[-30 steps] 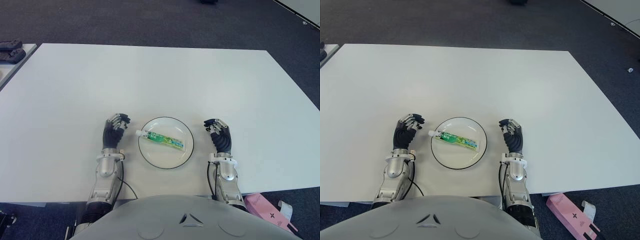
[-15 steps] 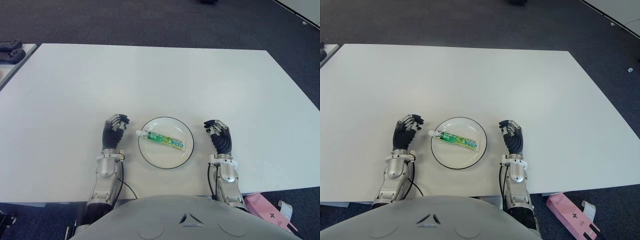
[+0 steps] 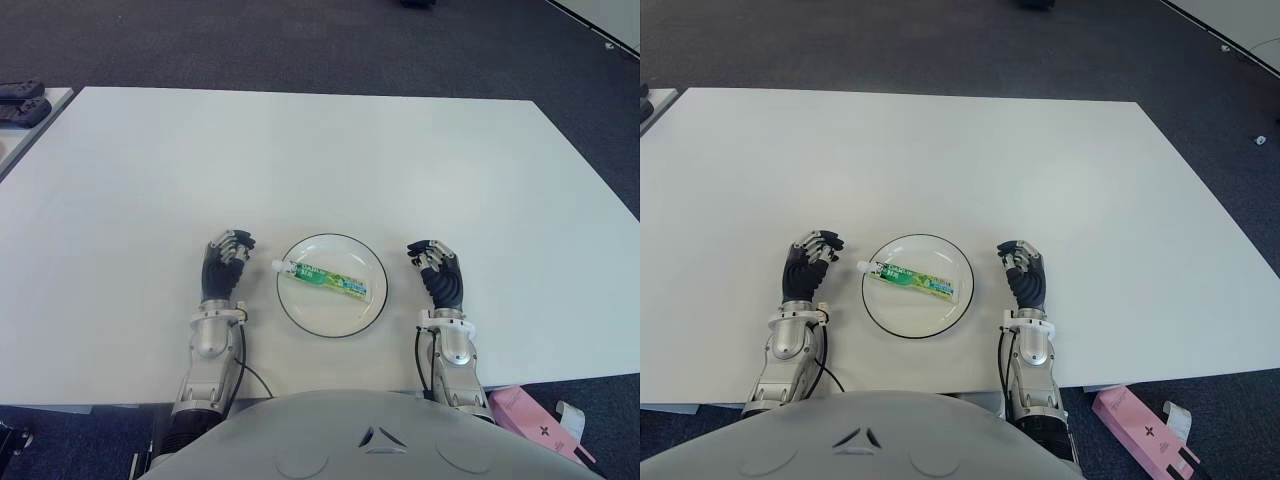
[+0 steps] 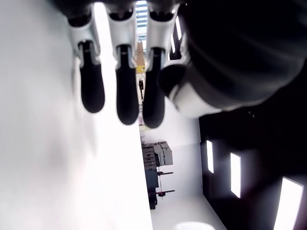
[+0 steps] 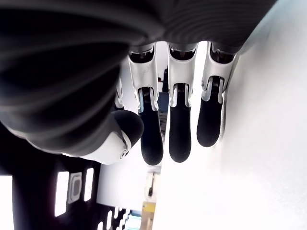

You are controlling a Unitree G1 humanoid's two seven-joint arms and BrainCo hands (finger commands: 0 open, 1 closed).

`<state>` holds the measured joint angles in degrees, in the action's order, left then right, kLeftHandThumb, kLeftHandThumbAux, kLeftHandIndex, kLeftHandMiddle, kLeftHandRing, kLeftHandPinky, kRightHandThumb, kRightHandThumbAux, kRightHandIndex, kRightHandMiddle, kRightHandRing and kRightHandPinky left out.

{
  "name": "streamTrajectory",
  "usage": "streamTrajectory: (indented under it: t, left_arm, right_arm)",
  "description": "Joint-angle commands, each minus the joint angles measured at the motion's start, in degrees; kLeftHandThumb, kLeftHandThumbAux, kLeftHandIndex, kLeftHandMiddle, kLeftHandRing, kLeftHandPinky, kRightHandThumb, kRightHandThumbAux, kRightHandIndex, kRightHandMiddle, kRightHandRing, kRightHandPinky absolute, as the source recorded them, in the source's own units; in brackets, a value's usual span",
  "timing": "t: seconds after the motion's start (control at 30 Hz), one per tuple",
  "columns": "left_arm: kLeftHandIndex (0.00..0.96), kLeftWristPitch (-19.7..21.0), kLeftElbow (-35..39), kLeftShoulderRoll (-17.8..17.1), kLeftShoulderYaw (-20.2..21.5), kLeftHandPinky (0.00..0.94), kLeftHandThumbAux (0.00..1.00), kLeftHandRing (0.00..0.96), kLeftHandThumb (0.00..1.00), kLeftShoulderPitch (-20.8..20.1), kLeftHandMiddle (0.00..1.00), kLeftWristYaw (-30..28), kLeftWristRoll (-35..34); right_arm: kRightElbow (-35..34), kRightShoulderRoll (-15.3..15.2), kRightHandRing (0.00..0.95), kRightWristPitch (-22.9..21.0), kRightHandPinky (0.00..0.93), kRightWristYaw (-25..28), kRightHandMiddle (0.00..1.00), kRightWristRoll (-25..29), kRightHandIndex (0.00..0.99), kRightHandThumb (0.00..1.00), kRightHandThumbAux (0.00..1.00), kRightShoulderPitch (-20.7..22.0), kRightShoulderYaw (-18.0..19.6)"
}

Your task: Put the toothpaste on the table into the plate.

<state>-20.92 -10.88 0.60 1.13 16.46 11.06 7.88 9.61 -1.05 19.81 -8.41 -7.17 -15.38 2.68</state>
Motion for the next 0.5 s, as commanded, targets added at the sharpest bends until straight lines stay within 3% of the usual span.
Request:
streamTrajectory:
  t: [0.03,0.5]
  left_arm:
    - [0.429,0.84,-0.21,0.24,0.19,0.478,0.723,0.467,0.714,0.36,0.479,0.48,0.23]
    - [0.429,0.38,-0.41,0.27,0.46,0.477,0.723,0.461,0.716,0.27,0.473,0.67,0.32]
  right_arm:
    - [0.42,0.18,0.414,-1.32,0.408,0.06,0.441,0.04,0.418,0.723,0.733,-0.43,-0.19]
    - [0.58,0.13,0.423,-1.49,0.419,0.05,0.447,-0.01,0.418,0.722,0.733,-0.33,-0.15]
